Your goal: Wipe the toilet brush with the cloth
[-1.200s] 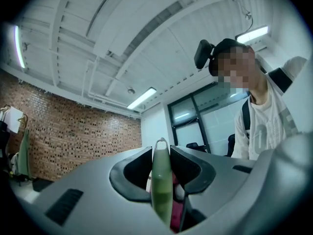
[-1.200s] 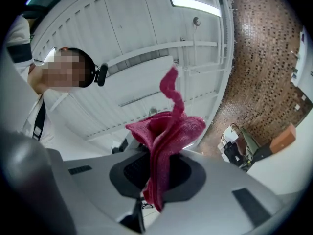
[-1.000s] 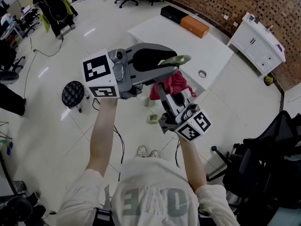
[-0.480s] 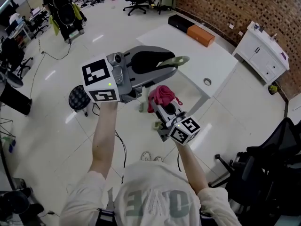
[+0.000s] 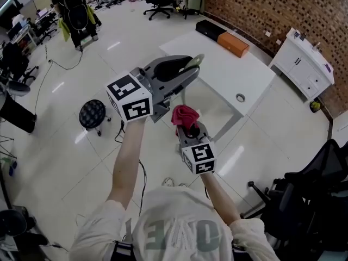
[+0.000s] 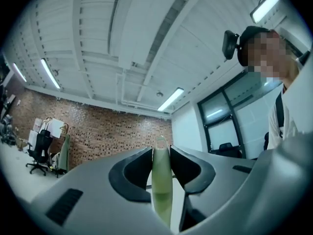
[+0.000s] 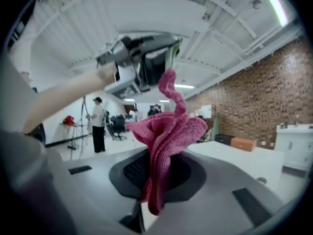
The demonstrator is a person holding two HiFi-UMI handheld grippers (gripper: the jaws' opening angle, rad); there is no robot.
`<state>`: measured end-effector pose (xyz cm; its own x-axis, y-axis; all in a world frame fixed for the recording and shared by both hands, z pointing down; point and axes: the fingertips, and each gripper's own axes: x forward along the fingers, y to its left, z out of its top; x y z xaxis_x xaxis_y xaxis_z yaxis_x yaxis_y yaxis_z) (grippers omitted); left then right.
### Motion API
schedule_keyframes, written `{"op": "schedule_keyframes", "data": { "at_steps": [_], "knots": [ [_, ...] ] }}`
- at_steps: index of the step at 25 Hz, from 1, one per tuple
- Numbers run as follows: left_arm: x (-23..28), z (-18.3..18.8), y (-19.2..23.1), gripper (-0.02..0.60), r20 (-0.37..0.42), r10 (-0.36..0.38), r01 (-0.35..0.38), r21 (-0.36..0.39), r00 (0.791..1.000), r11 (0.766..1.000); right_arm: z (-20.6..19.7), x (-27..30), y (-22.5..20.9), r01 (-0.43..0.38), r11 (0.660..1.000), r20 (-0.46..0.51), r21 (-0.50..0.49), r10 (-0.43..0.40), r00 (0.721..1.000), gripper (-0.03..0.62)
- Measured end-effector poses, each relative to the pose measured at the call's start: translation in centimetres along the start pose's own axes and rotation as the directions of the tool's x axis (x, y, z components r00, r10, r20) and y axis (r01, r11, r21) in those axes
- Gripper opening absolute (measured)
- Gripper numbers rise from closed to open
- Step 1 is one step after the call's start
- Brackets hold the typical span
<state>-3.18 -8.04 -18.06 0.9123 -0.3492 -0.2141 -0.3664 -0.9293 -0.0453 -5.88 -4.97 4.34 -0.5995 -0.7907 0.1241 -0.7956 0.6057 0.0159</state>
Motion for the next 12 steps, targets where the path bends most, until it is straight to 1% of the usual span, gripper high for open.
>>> {"op": "schedule_keyframes", "data": {
  "at_steps": [1,2,4,7,10,12],
  "knots": [
    [0.0,0.3,-0.1,0.121,0.018,-0.004,0.004,-0.018,1.000,1.000,-0.8,0.3,-0.6,0.046,0.999,-0.052,-0.019,-0.047,0.998,0.032],
    [0.0,0.5,-0.2,0.121,0.032,-0.007,0.008,-0.032,0.999,0.999,-1.2,0.4,-1.2,0.079,0.996,-0.081,-0.032,-0.081,0.993,0.032],
    [0.3,0.6,-0.4,0.121,0.046,-0.009,0.011,-0.045,0.999,0.999,-1.2,0.3,-1.9,0.112,0.993,-0.090,-0.030,-0.114,0.989,0.032],
    [0.6,-0.5,-0.3,0.121,0.038,-0.002,0.004,-0.060,0.999,0.998,0.3,0.1,-1.7,0.101,0.995,-0.046,0.005,-0.100,0.994,0.032],
    [0.9,-2.1,-0.2,0.121,0.014,0.002,-0.001,-0.094,1.000,0.996,3.0,-0.1,-0.8,0.057,0.996,0.020,0.074,-0.058,0.998,0.032],
    [0.9,-2.7,0.0,0.121,0.013,0.005,-0.003,-0.120,1.000,0.993,5.2,-0.1,-0.4,0.036,0.994,0.064,0.107,-0.044,0.997,0.032]
  ]
}}
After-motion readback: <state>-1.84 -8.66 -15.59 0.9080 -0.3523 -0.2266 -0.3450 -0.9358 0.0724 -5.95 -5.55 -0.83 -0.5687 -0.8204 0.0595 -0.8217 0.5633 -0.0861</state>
